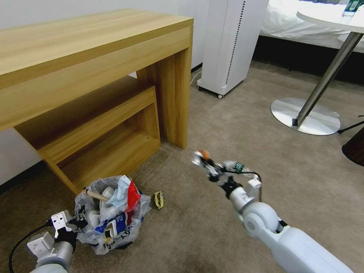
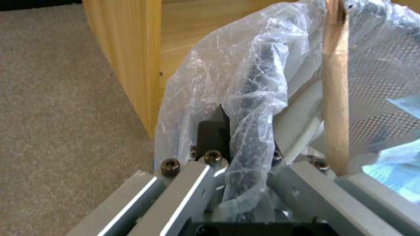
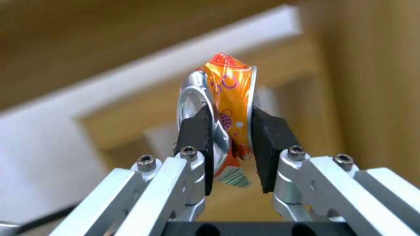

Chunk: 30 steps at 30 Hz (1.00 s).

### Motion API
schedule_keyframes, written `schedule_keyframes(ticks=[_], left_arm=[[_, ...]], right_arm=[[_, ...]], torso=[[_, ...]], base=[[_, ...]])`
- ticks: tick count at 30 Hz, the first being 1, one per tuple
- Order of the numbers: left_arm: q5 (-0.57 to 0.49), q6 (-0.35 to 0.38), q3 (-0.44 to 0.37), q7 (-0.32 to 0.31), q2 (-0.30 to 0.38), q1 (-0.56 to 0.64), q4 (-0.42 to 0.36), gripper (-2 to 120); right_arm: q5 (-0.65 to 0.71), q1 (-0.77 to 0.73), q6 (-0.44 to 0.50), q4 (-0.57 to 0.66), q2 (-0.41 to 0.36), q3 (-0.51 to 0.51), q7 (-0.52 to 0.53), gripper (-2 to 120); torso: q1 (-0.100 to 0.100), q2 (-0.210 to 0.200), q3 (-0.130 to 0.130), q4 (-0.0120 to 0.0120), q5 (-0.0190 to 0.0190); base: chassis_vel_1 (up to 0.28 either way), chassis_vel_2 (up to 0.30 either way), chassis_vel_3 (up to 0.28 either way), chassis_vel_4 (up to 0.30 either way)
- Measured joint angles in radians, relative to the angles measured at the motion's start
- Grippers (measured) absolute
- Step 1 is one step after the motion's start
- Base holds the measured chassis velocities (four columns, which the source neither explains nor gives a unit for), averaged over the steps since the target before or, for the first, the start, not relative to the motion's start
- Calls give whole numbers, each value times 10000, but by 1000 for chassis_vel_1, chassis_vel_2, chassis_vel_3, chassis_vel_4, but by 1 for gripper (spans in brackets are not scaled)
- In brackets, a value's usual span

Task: Pick up the trash bin and place the garbage on the floor into it.

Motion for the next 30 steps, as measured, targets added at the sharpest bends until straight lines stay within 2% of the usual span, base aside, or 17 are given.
schedule_keyframes(ticks=[2,6,8,9,10,13,14,16,17,18,20,22,24,26,30], left_arm=[[-10,42,-12,-29,4,12,-38,1],[-155,308,-137,-382,60,62,-179,1],[-179,354,-172,-446,72,75,-200,1],[-211,440,-214,-545,87,112,-226,1],[-211,440,-214,-545,87,112,-226,1],[-267,517,-256,-641,94,189,-321,1],[-267,517,-256,-641,94,189,-321,1],[-307,555,-276,-677,94,219,-432,1],[-313,563,-279,-686,92,226,-453,1],[-327,574,-280,-693,87,238,-505,1],[-331,574,-283,-695,82,243,-530,1],[-337,574,-287,-697,59,267,-583,1],[-338,574,-286,-695,52,272,-594,1],[-333,545,-285,-688,32,300,-627,1],[-331,501,-283,-671,16,309,-639,1]], right_arm=[[147,246,-56,118,1,-222,-35,18],[1005,1750,-232,348,99,-1584,-179,18],[1108,2030,-245,272,158,-1902,-253,18],[1292,2409,-245,103,262,-2430,-350,18],[1292,2409,-245,103,262,-2430,-350,18],[1782,3063,-173,-285,574,-3696,-477,18],[1782,3063,-173,-285,574,-3696,-477,18],[1966,3567,-222,-620,924,-4819,-233,18],[2015,3683,-281,-691,1033,-5054,-66,18],[2242,3956,-493,-856,1373,-5627,416,18],[2351,4064,-639,-943,1574,-5865,667,18],[2482,4328,-931,-1326,2272,-6389,1213,18],[2482,4375,-1021,-1432,2446,-6494,1314,18],[2426,4598,-1286,-2004,3148,-6887,1699,18],[2257,4798,-1561,-2599,3621,-7250,2057,18]], torso=[[0,0,0,1,0],[0,0,1,1,-1],[0,0,0,2,0],[0,0,1,1,0],[0,0,1,1,0],[1,-1,1,0,0],[1,-1,1,0,0],[1,0,1,-1,1],[2,0,1,-1,0],[1,0,1,-1,-1],[2,-1,0,-1,-1],[1,0,1,0,0],[2,-1,1,1,0],[2,-1,1,1,0],[1,0,1,1,-1]], base=[[0,0,0,0],[0,0,0,0],[0,0,0,0],[0,0,0,0],[0,0,0,0],[0,0,0,0],[0,0,0,0],[0,0,0,0],[0,0,0,0],[0,0,0,0],[0,0,0,0],[0,0,0,0],[0,0,0,0],[0,0,0,0],[0,0,0,0]])
